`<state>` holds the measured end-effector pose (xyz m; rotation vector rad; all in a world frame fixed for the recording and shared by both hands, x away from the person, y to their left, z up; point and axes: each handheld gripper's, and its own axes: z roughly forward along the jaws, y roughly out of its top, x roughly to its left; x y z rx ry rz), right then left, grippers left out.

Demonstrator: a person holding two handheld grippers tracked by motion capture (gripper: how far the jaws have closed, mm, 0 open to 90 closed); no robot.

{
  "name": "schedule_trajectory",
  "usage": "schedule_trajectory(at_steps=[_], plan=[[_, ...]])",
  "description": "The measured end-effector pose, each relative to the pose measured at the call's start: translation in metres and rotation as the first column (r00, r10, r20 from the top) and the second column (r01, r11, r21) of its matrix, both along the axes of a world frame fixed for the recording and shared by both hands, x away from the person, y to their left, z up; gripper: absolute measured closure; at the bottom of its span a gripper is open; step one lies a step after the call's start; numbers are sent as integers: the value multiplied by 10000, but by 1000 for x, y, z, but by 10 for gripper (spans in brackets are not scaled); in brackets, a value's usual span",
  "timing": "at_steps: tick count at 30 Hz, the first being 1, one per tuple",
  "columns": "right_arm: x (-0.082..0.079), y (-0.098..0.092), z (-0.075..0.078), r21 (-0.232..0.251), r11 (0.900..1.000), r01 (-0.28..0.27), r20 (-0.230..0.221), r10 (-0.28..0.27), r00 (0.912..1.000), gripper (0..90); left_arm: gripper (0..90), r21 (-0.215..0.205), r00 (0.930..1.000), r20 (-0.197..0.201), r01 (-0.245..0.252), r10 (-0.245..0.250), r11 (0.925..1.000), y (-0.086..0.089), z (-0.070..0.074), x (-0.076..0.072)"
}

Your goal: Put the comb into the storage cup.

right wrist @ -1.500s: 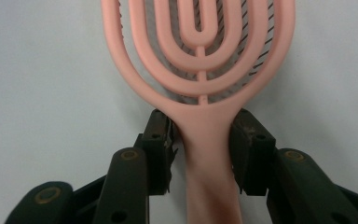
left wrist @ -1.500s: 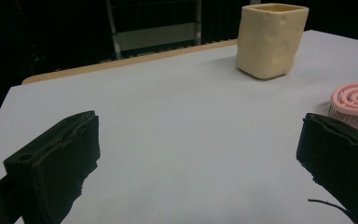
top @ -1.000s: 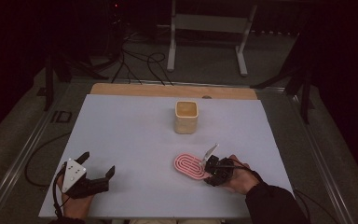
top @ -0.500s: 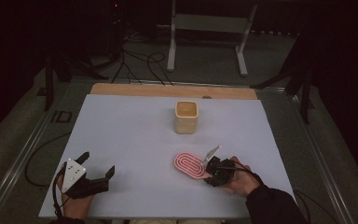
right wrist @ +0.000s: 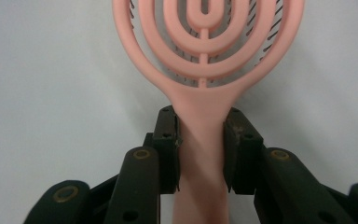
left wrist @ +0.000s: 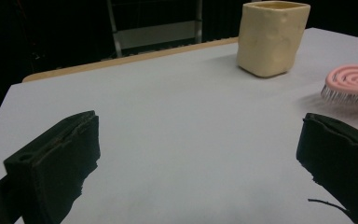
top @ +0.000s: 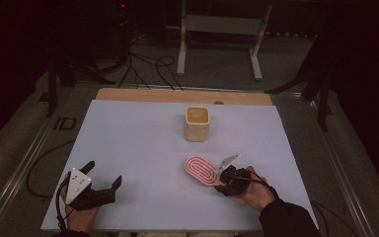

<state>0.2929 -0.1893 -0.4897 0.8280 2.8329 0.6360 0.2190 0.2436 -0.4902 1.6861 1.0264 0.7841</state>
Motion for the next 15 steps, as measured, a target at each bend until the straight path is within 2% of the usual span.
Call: schedule_trajectory(at_steps=[3, 7, 15], plan=[[0, -1, 3, 263, 9996, 129, 271, -136, 9995, 699, 0, 38, 10000, -23, 3, -3, 10000, 0, 0, 0], [-1, -4, 8, 858, 9957, 348, 625, -402, 9972, 698, 0, 39, 10000, -15, 16, -16, 10000, -1, 0, 0], [-4, -9, 15, 1917, 9787, 740, 1526, -1042, 9828, 699, 0, 42, 10000, -33, 47, -47, 10000, -1, -1, 0]])
